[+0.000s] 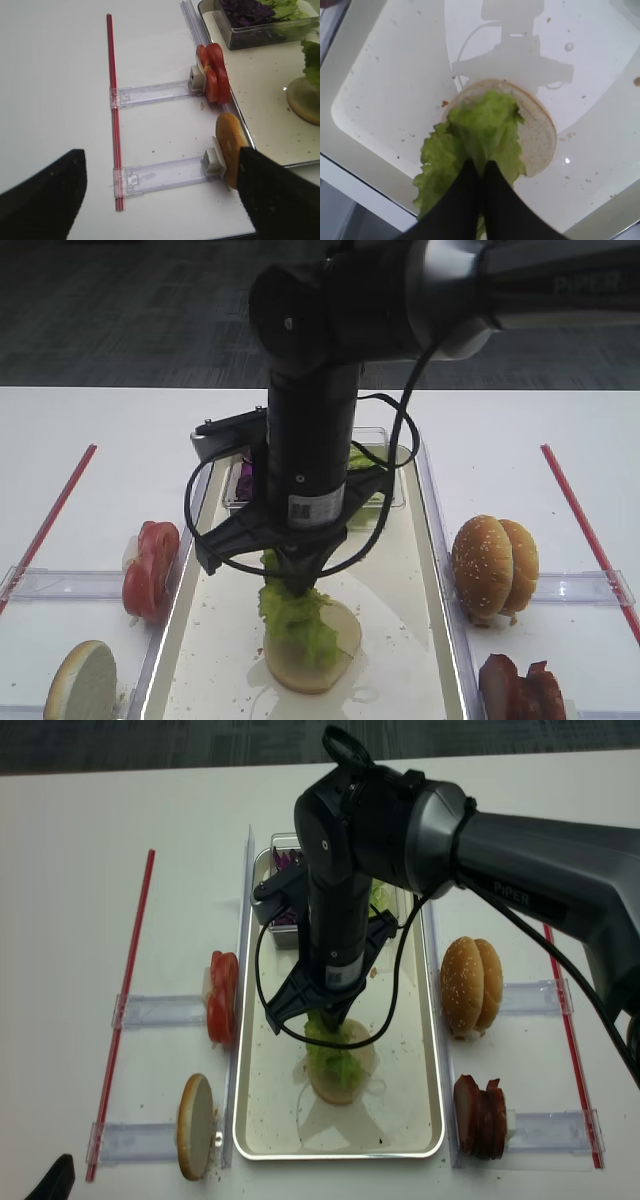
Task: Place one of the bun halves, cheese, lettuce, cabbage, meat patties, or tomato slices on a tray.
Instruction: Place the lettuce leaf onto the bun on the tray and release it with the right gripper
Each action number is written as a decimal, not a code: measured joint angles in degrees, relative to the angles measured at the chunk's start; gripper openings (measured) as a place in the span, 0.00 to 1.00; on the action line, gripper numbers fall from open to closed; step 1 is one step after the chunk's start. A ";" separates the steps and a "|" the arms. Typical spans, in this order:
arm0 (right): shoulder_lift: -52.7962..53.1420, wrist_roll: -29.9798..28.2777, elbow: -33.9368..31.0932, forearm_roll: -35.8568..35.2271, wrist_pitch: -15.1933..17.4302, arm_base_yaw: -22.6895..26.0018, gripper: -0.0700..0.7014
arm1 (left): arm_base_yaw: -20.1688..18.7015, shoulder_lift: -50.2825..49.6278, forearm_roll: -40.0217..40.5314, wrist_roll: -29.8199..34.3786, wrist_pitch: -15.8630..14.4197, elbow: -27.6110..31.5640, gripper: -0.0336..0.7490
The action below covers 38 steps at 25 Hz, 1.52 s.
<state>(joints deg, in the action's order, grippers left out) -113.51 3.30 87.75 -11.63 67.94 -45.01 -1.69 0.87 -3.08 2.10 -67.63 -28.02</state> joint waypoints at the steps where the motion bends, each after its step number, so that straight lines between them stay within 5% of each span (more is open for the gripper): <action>1: 0.00 0.00 0.42 0.11 0.00 0.00 0.16 | 0.00 0.00 0.00 0.00 0.00 0.00 0.76; 27: -2.91 0.00 0.74 2.69 1.42 -0.06 0.17 | 0.00 0.00 0.00 0.00 0.00 0.00 0.76; 38: -2.91 0.00 0.77 3.25 1.42 -0.06 0.41 | 0.00 0.00 0.00 0.00 0.00 0.00 0.76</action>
<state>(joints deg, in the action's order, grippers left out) -116.41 3.30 88.52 -8.37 69.36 -45.08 -1.69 0.87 -3.08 2.10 -67.63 -28.02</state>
